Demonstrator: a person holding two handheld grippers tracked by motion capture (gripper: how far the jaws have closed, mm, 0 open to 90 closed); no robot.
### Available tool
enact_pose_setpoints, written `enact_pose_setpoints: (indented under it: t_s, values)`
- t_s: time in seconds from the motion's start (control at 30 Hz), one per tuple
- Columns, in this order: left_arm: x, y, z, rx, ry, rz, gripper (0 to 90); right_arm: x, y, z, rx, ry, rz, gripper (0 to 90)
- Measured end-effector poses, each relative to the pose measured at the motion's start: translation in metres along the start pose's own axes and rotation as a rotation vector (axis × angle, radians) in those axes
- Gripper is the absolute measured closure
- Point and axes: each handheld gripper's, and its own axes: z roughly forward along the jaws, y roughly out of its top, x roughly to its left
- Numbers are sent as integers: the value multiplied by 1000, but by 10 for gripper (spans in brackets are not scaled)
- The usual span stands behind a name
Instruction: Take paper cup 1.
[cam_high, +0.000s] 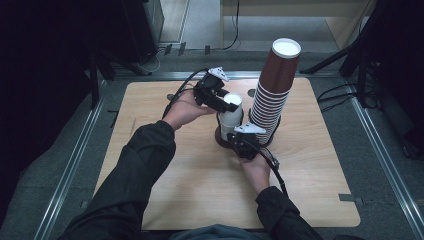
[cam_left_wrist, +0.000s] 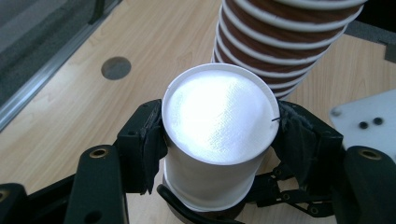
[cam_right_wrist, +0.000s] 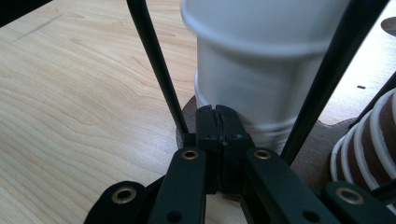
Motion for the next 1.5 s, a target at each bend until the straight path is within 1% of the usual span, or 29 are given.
enact_pose_setpoints:
  t_s: [0.13,0.17,0.27,0.37,0.4,0.43,0.47,0.53,0.57,0.6,0.63,0.67,0.7,0.77,0.87,0.9,0.97,1.0,1.03,1.07,1.17,1.23,1.27,1.3,1.33,1.37,1.43,1.47,1.5]
  values:
    - [-1,8,-10,-15,7,8,355,0,0,0,1,2,0,884]
    - [-1,10,-14,-15,10,3,356,-1,0,0,0,7,4,884]
    - [-2,13,-18,-13,19,9,357,-1,0,-1,1,5,-2,884]
    - [-3,19,-29,-35,22,20,357,-2,0,0,8,7,-9,884]
    - [-3,19,-29,-35,22,20,357,-2,0,0,8,7,-9,884]
    - [-5,22,-35,-50,21,25,357,-2,0,0,9,6,-11,884]
    - [-5,22,-35,-50,21,25,357,-2,0,-1,11,6,-12,884]
    - [-9,26,-43,-56,20,38,358,-2,0,-1,11,8,-13,884]
    - [-13,28,-48,-59,18,53,358,-2,0,-2,17,15,-25,890]
    - [-15,29,-52,-61,17,59,358,-2,0,-2,20,18,-32,892]
    - [-15,29,-52,-61,17,59,358,-2,0,-2,20,18,-32,892]
    - [-19,30,-57,-62,16,70,357,0,0,-4,24,30,-42,894]
    - [-19,30,-57,-62,16,70,358,0,0,-4,23,33,-47,894]
    - [-24,30,-64,-56,11,83,357,1,0,-6,27,43,-54,894]
    - [-31,28,-70,-59,4,86,358,2,0,-8,34,46,-80,894]
    - [-31,28,-70,-59,4,86,357,2,0,-10,36,46,-87,894]
    - [-35,26,-75,-65,0,93,357,2,0,-12,36,48,-85,894]
    - [-38,23,-78,-70,-3,97,357,0,0,-16,37,56,-93,893]
    - [-38,23,-78,-70,-3,97,357,0,0,-16,37,56,-93,893]
    - [-41,19,-81,-68,-10,99,357,-1,1,-21,40,71,-102,892]
    - [-44,10,-84,-65,-14,92,357,-1,2,-29,51,110,-122,874]
    - [-45,3,-85,-65,-18,82,357,-1,3,-35,56,164,-135,862]
    - [-45,3,-85,-65,-18,82,357,-1,3,-35,56,164,-135,862]
    - [-46,-4,-87,-66,-23,76,357,0,4,-41,81,214,-145,860]
    - [-46,-4,-87,-66,-23,76,357,1,4,-44,89,232,-144,860]
    - [-47,-9,-87,-66,-24,70,357,1,4,-44,89,232,-144,860]
    - [-48,-18,-88,-70,-31,62,357,1,4,-51,93,269,-163,821]
    - [-49,-25,-89,-70,-35,58,357,-1,5,-57,85,325,-165,756]
    - [-50,-29,-89,-70,-33,54,357,-2,6,-59,84,349,-169,732]
